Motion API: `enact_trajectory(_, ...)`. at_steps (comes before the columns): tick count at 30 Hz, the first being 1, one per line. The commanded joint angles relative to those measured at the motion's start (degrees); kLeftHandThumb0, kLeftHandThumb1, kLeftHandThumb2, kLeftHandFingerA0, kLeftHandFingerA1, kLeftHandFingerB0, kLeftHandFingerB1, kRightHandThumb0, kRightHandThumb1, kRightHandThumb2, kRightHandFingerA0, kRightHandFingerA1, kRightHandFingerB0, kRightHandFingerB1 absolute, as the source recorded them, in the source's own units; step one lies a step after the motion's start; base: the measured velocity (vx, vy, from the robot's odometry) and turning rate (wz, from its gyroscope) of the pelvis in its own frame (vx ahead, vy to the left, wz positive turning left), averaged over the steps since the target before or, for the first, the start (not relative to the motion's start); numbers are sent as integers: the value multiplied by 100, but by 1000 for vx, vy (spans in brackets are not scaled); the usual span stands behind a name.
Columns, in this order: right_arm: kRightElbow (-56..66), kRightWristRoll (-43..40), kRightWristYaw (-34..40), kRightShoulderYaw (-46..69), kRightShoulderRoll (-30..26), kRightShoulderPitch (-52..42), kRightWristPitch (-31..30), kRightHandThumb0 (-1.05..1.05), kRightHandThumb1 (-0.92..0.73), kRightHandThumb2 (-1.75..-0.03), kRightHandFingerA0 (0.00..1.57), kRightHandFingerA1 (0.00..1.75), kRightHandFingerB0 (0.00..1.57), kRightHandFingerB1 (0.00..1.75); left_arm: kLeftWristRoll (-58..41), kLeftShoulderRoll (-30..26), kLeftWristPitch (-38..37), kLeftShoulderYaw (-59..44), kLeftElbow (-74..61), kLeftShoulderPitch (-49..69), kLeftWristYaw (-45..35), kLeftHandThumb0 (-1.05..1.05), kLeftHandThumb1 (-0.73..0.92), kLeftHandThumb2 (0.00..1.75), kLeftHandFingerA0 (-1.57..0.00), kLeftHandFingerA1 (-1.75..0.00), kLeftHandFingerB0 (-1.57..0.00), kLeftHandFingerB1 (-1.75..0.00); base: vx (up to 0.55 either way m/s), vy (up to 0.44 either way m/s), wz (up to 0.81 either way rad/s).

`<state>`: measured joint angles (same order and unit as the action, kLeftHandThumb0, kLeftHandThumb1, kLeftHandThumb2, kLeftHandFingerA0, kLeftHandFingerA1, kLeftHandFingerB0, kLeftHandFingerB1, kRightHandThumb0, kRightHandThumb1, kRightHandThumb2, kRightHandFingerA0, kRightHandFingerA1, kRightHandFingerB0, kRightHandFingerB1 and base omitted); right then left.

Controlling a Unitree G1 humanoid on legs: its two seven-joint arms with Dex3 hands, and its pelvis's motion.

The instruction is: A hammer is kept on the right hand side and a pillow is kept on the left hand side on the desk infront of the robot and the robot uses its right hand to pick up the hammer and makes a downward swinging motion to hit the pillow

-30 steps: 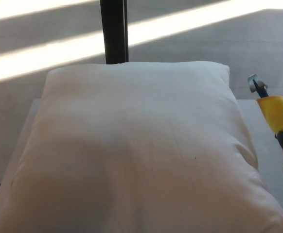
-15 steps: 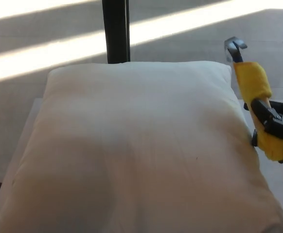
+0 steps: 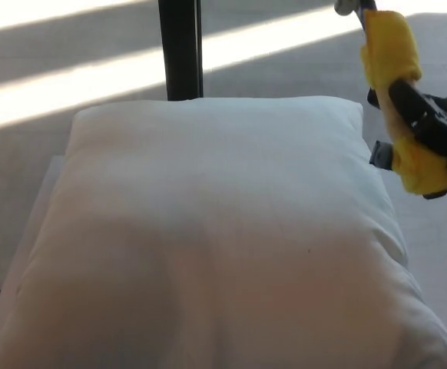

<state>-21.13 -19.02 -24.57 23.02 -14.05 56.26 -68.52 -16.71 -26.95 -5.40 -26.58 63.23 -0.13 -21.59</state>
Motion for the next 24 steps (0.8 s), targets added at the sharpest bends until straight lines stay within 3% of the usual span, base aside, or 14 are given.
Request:
enact_trajectory(1, 393, -1215, -690, 374, -369, 1040, -1409, -33, -61, -110, 99, 175, 75, 165, -120, -13, -203, -81, 23, 48, -316, -65, 74, 62, -69, -56, -61, -48, 0, 0, 0)
enact_trajectory(4, 654, -1252, -575, 479, -321, 1052, -1794, -29, -61, -110, 97, 175, 79, 157, -148, -9, -186, -99, -38, 104, -350, -65, 73, 62, -70, -57, -61, -47, 0, 0, 0)
enact_trajectory(10, 1103, -1309, -606, 397, -299, 685, -1987, -33, -64, -105, 100, 175, 80, 159, -99, -6, -120, -46, -159, 190, -306, -65, 74, 63, -69, -57, -60, -47, 0, 0, 0)
enact_trajectory(11, 1188, -1309, -728, 181, -397, 556, -1883, -30, -63, -110, 100, 175, 76, 164, -100, -9, -128, -48, -171, 193, -306, -64, 74, 62, -71, -58, -60, -47, 0, 0, 0)
enact_trajectory(17, 1372, -1256, -1165, -990, -962, -141, -1582, -31, -62, -106, 103, 175, 79, 163, -82, -61, -65, -75, -256, 151, -159, -62, 73, 62, -73, -56, -63, -48, 0, 0, 0)
enact_trajectory(18, 1353, -1304, -1541, -1317, -1148, -338, -1283, -34, -73, -92, 102, 175, 75, 171, -68, -57, -87, -69, -260, 156, -163, -63, 73, 62, -74, -57, -63, -48, 0, 0, 0)
enact_trajectory(19, 1250, -1223, -1191, -1382, -1141, -407, -1791, -35, -67, -97, 102, 175, 74, 172, -42, -81, -174, -45, -170, 146, -271, -65, 74, 62, -71, -58, -61, -48, 0, 0, 0)
enact_trajectory(23, 1256, -1215, -1404, -1937, -1434, -702, -1604, -32, -69, -106, 99, 175, 71, 175, -41, -89, -175, -42, -195, 124, -283, -65, 74, 62, -71, -58, -61, -48, 0, 0, 0)
enact_trajectory(24, 1237, -1116, -1430, -2347, -1571, -898, -1543, -29, -59, -119, 100, 175, 74, 175, -51, -116, -159, -56, -212, 89, -272, -65, 74, 62, -72, -59, -62, -48, 0, 0, 0)
